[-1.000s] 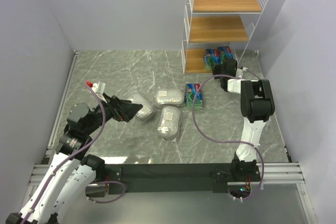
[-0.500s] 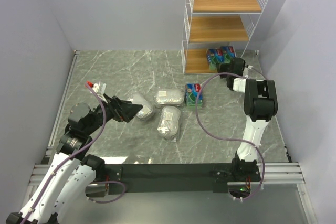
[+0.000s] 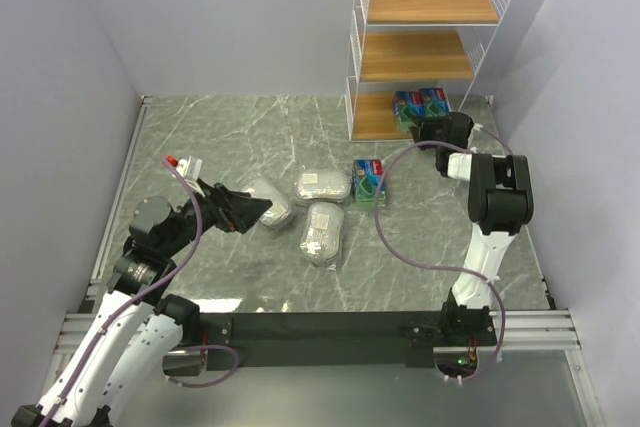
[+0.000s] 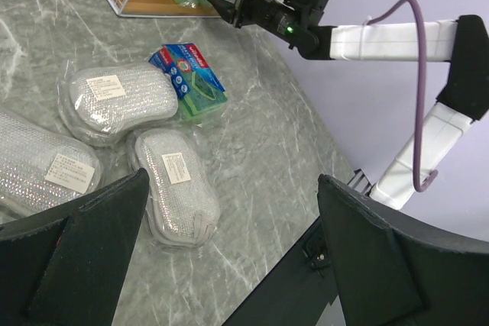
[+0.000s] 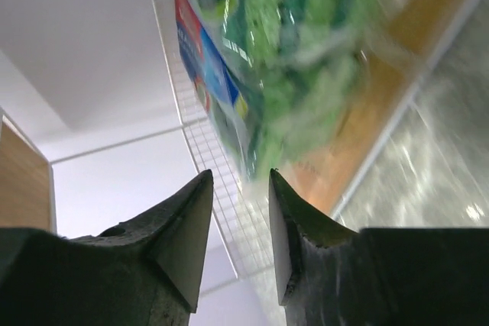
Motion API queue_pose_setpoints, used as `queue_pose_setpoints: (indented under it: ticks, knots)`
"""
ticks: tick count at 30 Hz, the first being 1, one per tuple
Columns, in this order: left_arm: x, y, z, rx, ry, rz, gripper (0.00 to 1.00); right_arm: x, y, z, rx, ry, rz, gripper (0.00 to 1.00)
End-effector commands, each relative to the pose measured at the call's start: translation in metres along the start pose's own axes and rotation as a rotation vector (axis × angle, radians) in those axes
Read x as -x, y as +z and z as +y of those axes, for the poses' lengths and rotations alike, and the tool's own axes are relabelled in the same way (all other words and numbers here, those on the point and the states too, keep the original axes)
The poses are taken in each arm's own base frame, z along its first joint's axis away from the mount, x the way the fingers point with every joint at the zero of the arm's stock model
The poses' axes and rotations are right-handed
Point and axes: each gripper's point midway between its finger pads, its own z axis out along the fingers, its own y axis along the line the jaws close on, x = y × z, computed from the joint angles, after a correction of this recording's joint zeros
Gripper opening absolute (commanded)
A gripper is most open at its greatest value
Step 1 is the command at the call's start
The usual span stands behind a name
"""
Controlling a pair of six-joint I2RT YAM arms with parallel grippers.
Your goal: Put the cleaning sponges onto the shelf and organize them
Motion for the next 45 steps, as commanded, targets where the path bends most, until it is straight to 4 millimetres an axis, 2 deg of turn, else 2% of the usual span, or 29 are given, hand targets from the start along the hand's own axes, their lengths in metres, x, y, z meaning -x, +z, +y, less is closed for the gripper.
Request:
queue_pose_setpoints:
  ticks: [1,6,9,12,13,14,15,16,17,19,20,21,22,25,27,32,35,40,45]
  knots:
    - [0.003,-0.001,-0.006,-0.023,-0.002,-0.012,0.99,0.002,-0.032,0.045,0.107,-0.013,-0.013,0.44]
    - [0.004,-0.002,-0.006,-0.021,0.003,-0.015,0.99,-0.002,-0.051,0.043,0.087,-0.013,-0.001,0.45]
    - [0.004,-0.002,-0.005,-0.016,0.004,-0.017,0.99,-0.011,-0.069,0.042,0.094,-0.023,0.026,0.45]
    - [0.005,-0.003,-0.007,-0.018,0.007,-0.025,0.99,-0.025,-0.096,0.039,0.074,-0.073,0.078,0.45]
    - [0.006,-0.003,-0.006,-0.016,0.007,-0.027,0.99,-0.031,-0.103,0.024,0.044,-0.095,0.096,0.45]
    - [0.006,-0.003,-0.006,-0.017,0.009,-0.029,0.99,-0.037,-0.111,0.018,0.036,-0.104,0.121,0.45]
    - [0.006,-0.003,-0.006,-0.014,0.008,-0.028,0.99,-0.041,-0.123,0.022,0.051,-0.117,0.130,0.45]
    - [0.006,-0.003,-0.006,-0.015,0.010,-0.027,0.99,-0.046,-0.132,0.000,0.015,-0.127,0.147,0.46]
    - [0.005,-0.002,-0.005,-0.015,0.008,-0.021,0.99,-0.054,-0.141,-0.005,0.015,-0.137,0.184,0.47]
    - [0.005,-0.001,-0.005,-0.016,0.007,-0.019,0.99,-0.064,-0.160,-0.021,-0.002,-0.161,0.226,0.62]
    - [0.005,0.000,-0.005,-0.016,0.008,-0.017,0.99,-0.069,-0.168,-0.024,0.005,-0.168,0.252,0.62]
    - [0.005,0.000,-0.005,-0.016,0.008,-0.017,0.99,-0.078,-0.179,-0.022,0.027,-0.182,0.283,0.67]
    - [0.006,0.000,-0.005,-0.016,0.011,-0.020,0.99,-0.083,-0.186,-0.034,0.009,-0.198,0.302,0.80]
    - [0.005,0.002,-0.004,-0.017,0.011,-0.014,0.99,-0.102,-0.203,-0.047,0.005,-0.220,0.374,0.81]
    - [0.006,0.004,-0.004,-0.017,0.010,-0.013,0.99,-0.106,-0.207,-0.051,0.001,-0.217,0.389,0.81]
    - [0.005,0.004,-0.004,-0.022,0.002,-0.013,0.99,-0.139,-0.218,-0.064,-0.020,-0.189,0.470,0.79]
    - [0.005,0.004,-0.004,-0.019,0.000,-0.013,0.99,-0.153,-0.216,-0.073,-0.045,-0.162,0.483,0.76]
    - [0.005,0.003,-0.004,-0.016,0.003,-0.012,0.99,-0.166,-0.209,-0.081,-0.068,-0.116,0.501,0.74]
    - [0.005,0.002,-0.004,-0.013,0.009,-0.016,0.99,-0.165,-0.201,-0.085,-0.096,-0.104,0.458,0.72]
